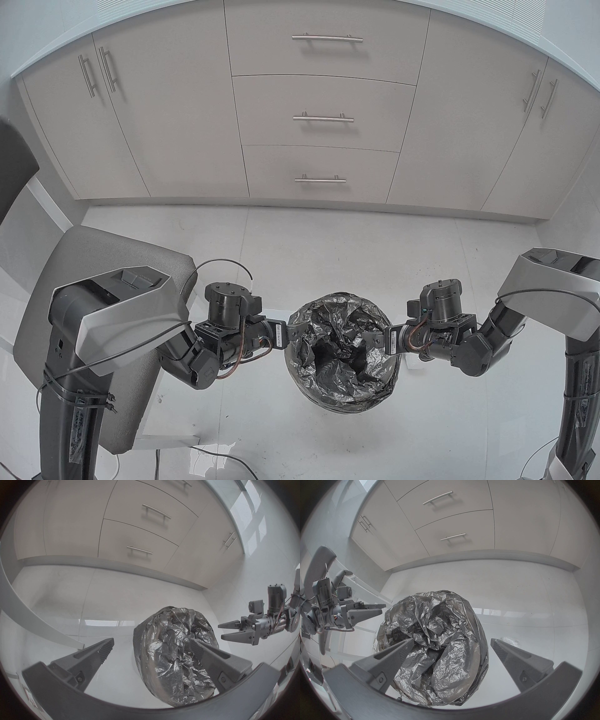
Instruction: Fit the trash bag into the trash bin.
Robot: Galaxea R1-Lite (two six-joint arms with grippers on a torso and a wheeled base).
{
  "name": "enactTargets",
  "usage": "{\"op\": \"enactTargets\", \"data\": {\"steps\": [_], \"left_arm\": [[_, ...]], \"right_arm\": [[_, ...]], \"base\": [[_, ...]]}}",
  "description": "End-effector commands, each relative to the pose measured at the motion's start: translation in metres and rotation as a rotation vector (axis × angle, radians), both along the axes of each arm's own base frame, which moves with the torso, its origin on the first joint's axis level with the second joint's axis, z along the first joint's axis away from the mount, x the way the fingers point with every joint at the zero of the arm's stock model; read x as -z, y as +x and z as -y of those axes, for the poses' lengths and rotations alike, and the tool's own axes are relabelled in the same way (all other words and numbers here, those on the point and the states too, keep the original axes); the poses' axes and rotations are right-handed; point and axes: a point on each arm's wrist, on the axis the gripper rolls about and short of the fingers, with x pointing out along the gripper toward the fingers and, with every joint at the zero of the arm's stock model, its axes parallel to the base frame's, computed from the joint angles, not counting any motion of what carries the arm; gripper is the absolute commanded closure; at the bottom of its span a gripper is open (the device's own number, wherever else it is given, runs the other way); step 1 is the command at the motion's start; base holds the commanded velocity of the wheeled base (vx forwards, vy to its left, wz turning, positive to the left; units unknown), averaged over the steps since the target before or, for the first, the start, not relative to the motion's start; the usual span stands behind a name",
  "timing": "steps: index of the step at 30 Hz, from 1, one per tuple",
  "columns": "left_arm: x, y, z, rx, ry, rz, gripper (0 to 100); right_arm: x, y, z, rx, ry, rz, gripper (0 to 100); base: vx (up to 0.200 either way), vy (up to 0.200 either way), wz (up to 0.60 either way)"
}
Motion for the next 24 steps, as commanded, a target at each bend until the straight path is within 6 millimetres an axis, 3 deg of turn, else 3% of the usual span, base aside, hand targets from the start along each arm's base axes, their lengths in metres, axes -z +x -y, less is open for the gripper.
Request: {"op": "enactTargets", "data": {"steps": [1, 10, 24], "left_arm": [[0.013, 0.004, 0.006, 0.009, 0.013, -0.013, 0], [0.032, 0.022, 0.001, 0.002, 0.092, -0.071, 0], [0.044, 0.023, 0.005, -0.063, 0.211, -0.103, 0]], "right_arm": [[0.005, 0.001, 0.0, 0.0, -0.003, -0.01, 0], [0.009, 0.002, -0.001, 0.0, 0.0, -0.002, 0], [0.019, 0.005, -0.001, 0.002, 0.001, -0.003, 0]], "base": [[0.0, 0.0, 0.0], [0.0, 0.0, 0.0], [0.0, 0.0, 0.0]]}}
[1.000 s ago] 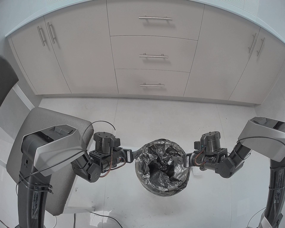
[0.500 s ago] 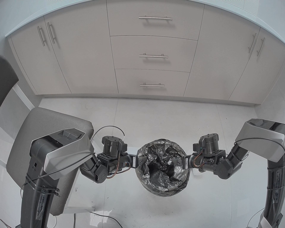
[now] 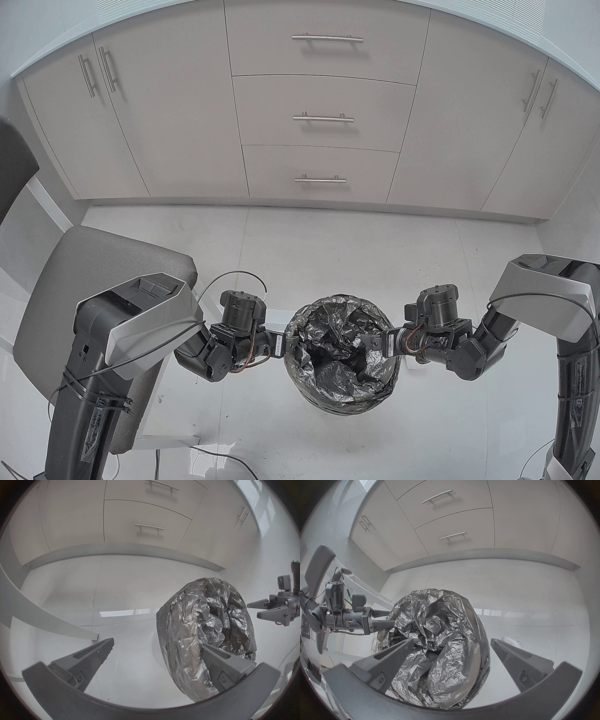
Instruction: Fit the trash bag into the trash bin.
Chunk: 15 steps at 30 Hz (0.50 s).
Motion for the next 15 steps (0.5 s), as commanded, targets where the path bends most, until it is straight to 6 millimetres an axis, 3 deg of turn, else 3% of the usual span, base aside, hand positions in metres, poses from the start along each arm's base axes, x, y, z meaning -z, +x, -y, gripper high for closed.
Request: {"op": "enactTargets", "data": {"steps": [1, 7, 15], "left_arm": [[0.006, -0.002, 0.002, 0.018, 0.026, -0.002, 0], [0.006, -0.004, 0.0, 0.026, 0.014, 0.013, 0], [0.005, -0.011, 0.002, 0.008, -0.074, 0.086, 0]], "right_arm": [[0.006, 0.002, -0.001, 0.001, -0.004, -0.01, 0], [0.005, 0.01, -0.001, 0.042, 0.004, 0.014, 0], [0.014, 0.031, 0.013, 0.174, -0.019, 0.031, 0]], "base": [[0.0, 0.0, 0.0], [0.0, 0.0, 0.0], [0.0, 0.0, 0.0]]}}
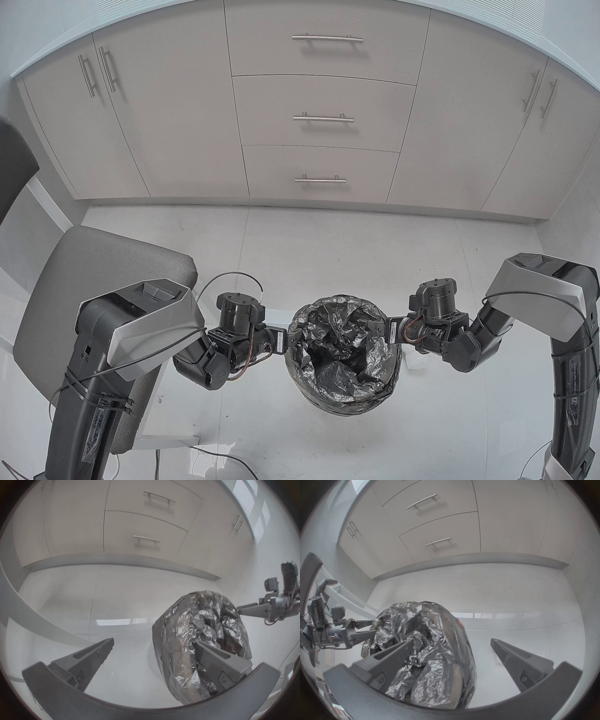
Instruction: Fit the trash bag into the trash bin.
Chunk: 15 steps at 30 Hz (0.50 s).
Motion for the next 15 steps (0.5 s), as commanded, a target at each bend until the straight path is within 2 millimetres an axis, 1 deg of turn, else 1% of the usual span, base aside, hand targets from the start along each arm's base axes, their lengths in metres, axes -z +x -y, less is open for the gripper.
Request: {"op": "enactTargets", "data": {"steps": [1, 4, 8, 15], "left_arm": [[0.007, -0.007, 0.001, 0.005, -0.003, -0.016, 0], [0.007, -0.007, 0.001, 0.005, -0.003, -0.016, 0], [0.007, -0.007, 0.001, 0.005, -0.004, -0.015, 0], [0.007, -0.007, 0.001, 0.004, -0.002, -0.016, 0]], "right_arm": [[0.014, 0.011, 0.007, 0.039, -0.01, -0.01, 0], [0.02, 0.013, 0.007, 0.048, -0.017, -0.015, 0], [0.023, 0.018, 0.008, 0.076, -0.025, -0.004, 0], [0.029, 0.029, 0.016, 0.143, -0.037, 0.017, 0]], "base": [[0.0, 0.0, 0.0], [0.0, 0.0, 0.0], [0.0, 0.0, 0.0], [0.0, 0.0, 0.0]]}}
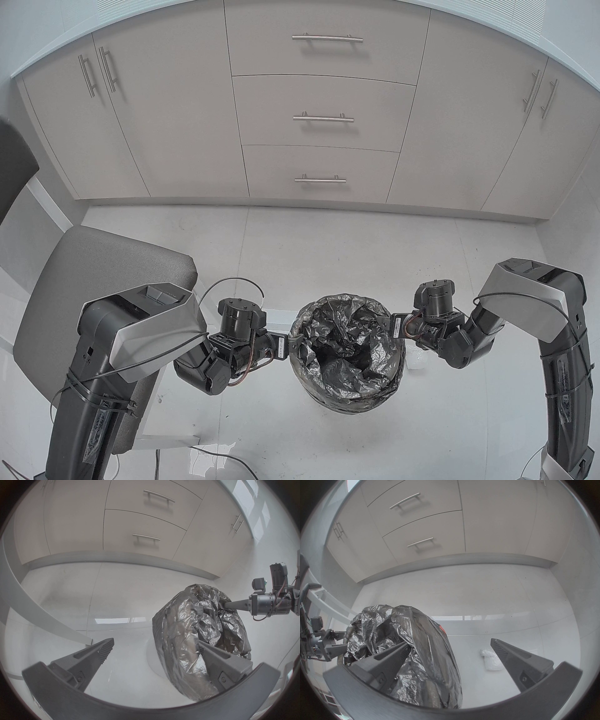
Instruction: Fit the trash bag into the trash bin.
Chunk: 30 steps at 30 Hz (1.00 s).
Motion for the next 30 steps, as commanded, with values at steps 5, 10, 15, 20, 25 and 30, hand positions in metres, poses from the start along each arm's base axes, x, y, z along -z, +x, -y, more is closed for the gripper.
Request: {"op": "enactTargets", "data": {"steps": [5, 10, 15, 20, 25, 30], "left_arm": [[0.002, 0.0, 0.0, -0.002, 0.002, -0.004, 0], [0.002, 0.0, 0.0, -0.002, 0.002, -0.004, 0], [0.002, 0.0, 0.0, -0.002, 0.002, -0.004, 0], [0.002, 0.0, 0.0, -0.002, 0.003, -0.005, 0], [0.002, 0.0, 0.0, -0.002, 0.004, -0.007, 0], [0.002, 0.0, 0.0, -0.002, 0.004, -0.007, 0]], "right_arm": [[0.005, 0.004, 0.004, 0.018, 0.003, -0.001, 0], [-0.004, -0.001, 0.002, 0.008, 0.006, 0.006, 0], [-0.017, -0.009, 0.0, -0.011, 0.016, 0.011, 0], [-0.021, -0.013, -0.003, -0.028, 0.052, 0.005, 0], [-0.021, -0.01, -0.001, -0.019, 0.054, 0.009, 0], [-0.02, -0.009, 0.001, -0.014, 0.056, 0.009, 0]], "base": [[0.0, 0.0, 0.0], [0.0, 0.0, 0.0], [0.0, 0.0, 0.0], [0.0, 0.0, 0.0], [0.0, 0.0, 0.0], [0.0, 0.0, 0.0]]}}
